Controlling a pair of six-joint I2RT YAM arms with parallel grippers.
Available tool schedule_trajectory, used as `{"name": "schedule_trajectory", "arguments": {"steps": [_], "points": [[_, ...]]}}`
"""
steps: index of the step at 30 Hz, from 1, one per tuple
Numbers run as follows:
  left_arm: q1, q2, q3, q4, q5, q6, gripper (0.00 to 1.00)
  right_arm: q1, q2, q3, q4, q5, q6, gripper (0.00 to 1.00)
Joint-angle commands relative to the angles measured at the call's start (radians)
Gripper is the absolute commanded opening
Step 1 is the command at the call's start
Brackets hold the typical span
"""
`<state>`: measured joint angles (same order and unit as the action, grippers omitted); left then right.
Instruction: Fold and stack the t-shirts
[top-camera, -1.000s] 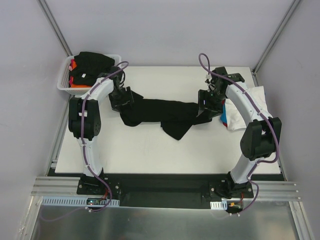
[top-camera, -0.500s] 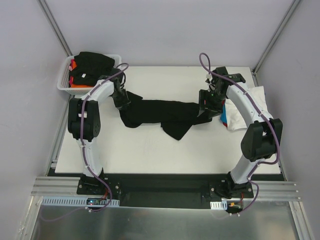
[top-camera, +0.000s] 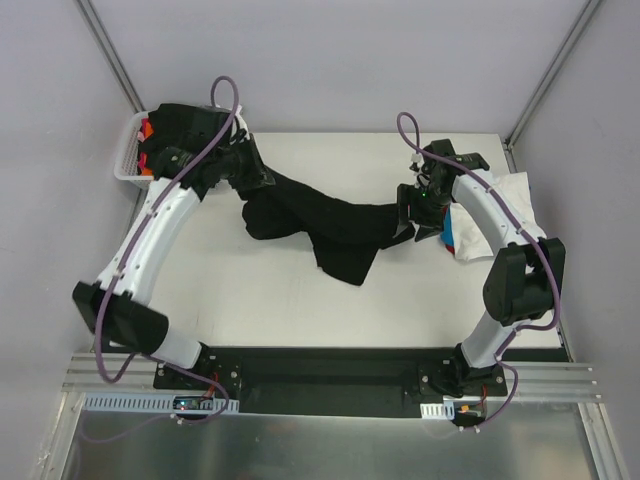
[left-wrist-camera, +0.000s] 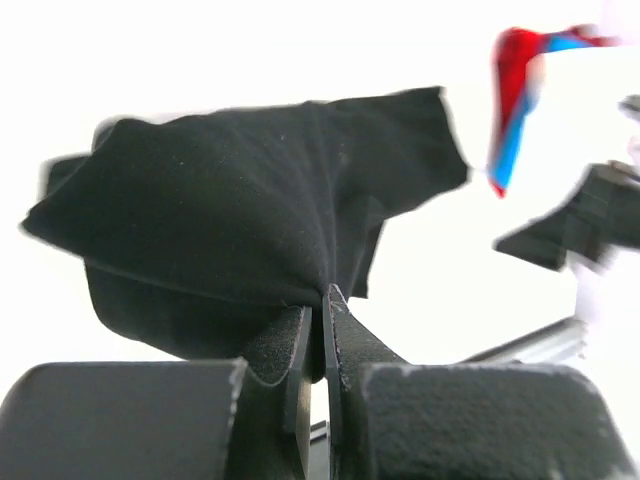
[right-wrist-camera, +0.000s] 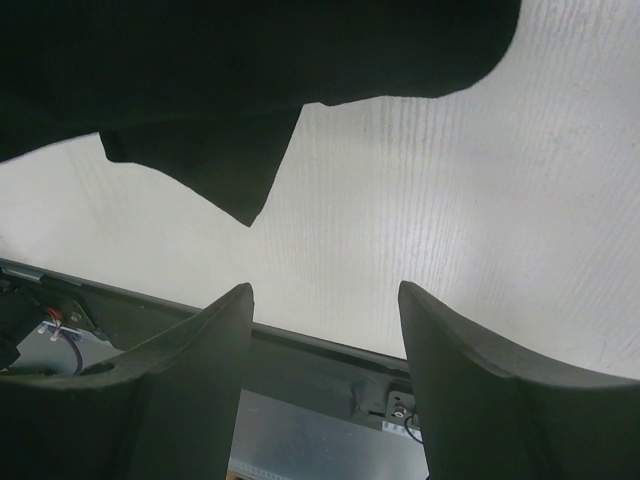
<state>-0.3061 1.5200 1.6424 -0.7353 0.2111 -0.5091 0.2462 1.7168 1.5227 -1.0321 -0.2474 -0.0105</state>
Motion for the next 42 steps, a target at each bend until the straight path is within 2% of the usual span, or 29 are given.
{"name": "schedule_trajectory", "arguments": {"steps": [1, 5, 11, 15, 20, 26, 30, 36, 42], "points": [[-0.005, -0.151, 0.010, -0.019, 0.007, -0.022, 0.00, -0.002, -0.029, -0.009, 0.017, -0.029, 0.004, 0.63], [-0.004, -0.202, 0.077, -0.091, -0.042, -0.012, 0.00, 0.004, -0.023, -0.013, 0.023, -0.038, 0.004, 0.62], [-0.005, -0.245, 0.180, -0.147, -0.033, -0.028, 0.03, 0.011, -0.022, -0.010, 0.024, -0.035, 0.000, 0.62], [-0.005, -0.271, 0.076, -0.153, -0.070, -0.028, 0.10, 0.016, -0.025, -0.015, 0.029, -0.036, 0.003, 0.62], [-0.005, -0.130, 0.010, -0.298, -0.148, -0.035, 0.09, 0.025, -0.037, -0.019, 0.027, -0.036, 0.004, 0.62], [-0.005, 0.002, -0.030, -0.287, -0.184, -0.019, 0.14, 0.031, -0.060, -0.062, 0.036, -0.061, 0.007, 0.62], [-0.005, 0.048, -0.069, -0.253, -0.179, -0.022, 0.04, 0.038, -0.036, -0.099, 0.061, -0.087, 0.007, 0.62], [-0.005, 0.008, -0.113, -0.240, -0.125, -0.043, 0.02, 0.041, 0.070, -0.066, 0.116, -0.128, 0.003, 0.62], [-0.007, -0.087, -0.156, -0.256, -0.085, -0.080, 0.02, 0.045, 0.248, 0.082, 0.129, -0.205, -0.009, 0.63]]}}
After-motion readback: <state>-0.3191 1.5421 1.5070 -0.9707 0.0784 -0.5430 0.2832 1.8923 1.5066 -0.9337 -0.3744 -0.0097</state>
